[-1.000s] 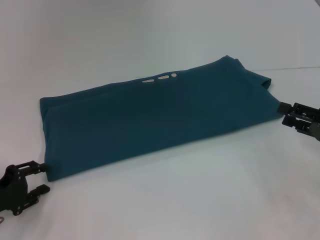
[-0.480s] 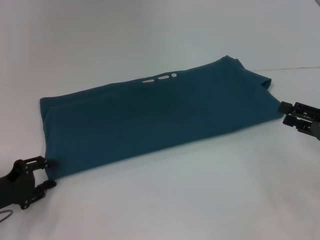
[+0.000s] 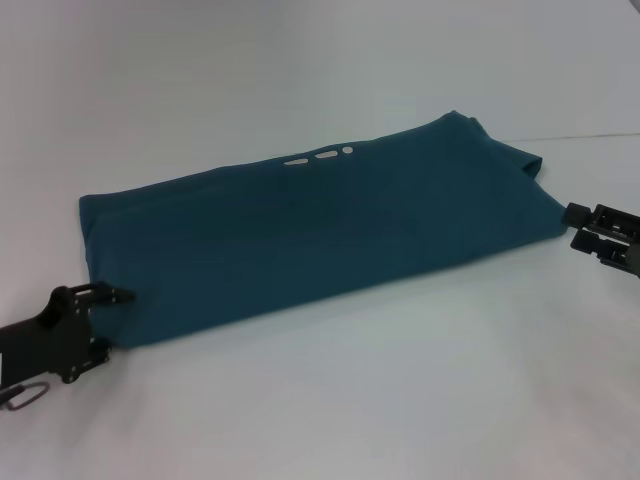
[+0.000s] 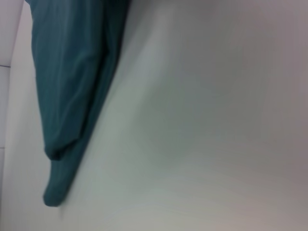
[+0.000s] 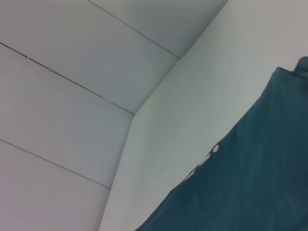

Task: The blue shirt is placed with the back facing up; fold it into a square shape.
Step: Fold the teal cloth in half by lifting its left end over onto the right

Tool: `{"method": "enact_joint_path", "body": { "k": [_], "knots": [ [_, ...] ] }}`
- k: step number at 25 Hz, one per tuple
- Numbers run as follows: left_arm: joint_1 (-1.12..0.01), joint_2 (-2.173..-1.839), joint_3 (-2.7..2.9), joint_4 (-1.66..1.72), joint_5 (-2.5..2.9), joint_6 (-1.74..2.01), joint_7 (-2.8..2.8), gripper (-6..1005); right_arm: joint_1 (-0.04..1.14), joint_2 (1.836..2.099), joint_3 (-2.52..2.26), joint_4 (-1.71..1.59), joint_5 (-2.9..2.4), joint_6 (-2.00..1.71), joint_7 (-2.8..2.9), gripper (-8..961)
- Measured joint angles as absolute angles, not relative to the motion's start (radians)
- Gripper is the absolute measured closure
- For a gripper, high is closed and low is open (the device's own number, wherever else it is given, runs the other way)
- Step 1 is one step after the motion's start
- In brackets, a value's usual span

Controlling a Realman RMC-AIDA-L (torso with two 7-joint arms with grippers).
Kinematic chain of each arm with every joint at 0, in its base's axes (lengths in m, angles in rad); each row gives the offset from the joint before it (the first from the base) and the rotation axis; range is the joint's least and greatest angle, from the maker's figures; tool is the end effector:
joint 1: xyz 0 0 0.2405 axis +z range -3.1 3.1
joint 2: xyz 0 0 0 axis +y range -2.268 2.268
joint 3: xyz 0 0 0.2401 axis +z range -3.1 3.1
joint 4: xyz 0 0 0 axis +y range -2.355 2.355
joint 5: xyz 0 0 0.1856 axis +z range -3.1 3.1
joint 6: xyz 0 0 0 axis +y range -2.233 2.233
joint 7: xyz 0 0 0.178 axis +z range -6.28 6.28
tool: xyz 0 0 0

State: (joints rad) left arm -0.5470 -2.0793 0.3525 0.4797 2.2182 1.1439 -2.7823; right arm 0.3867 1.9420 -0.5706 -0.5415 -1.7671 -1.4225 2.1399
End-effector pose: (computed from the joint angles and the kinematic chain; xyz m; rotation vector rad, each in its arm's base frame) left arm -0.3097 0.3439 -0.0223 -1.2070 -2.4590 -0.9360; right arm 0.2994 0.3253 0.0568 -1.8811 1.7429 1.0927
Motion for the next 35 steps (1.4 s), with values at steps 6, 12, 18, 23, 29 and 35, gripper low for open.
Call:
{"method": "enact_joint_path", "body": {
  "k": [6,12,18,23,29,35],
  "knots": [
    [-0.577,-2.076,0.354,0.471,2.223,1.131,-2.78,439,0.385,1.942,-0.568,-0.542,-1.764,-1.422,2.14,246],
    [-0.58,-2.076,0.362,0.473,2.224,1.137,-2.765,521,0.385,1.942,-0.554,-0.541,-1.763,-1.423,2.14,247],
    [-0.599,-2.074,0.404,0.478,2.226,1.134,-2.763,651,0.386,1.942,-0.547,-0.541,-1.764,-1.422,2.14,246],
    [-0.594,-2.073,0.407,0.492,2.22,1.144,-2.763,873,0.385,1.942,-0.545,-0.541,-1.765,-1.422,2.14,246],
    [-0.591,-2.056,0.409,0.539,2.227,1.203,-2.745,939,0.384,1.942,-0.544,-0.541,-1.765,-1.421,2.14,247],
    [-0.572,-2.027,0.421,0.634,2.242,1.275,-2.741,933,0.383,1.942,-0.544,-0.526,-1.765,-1.42,2.147,247]
  ]
}}
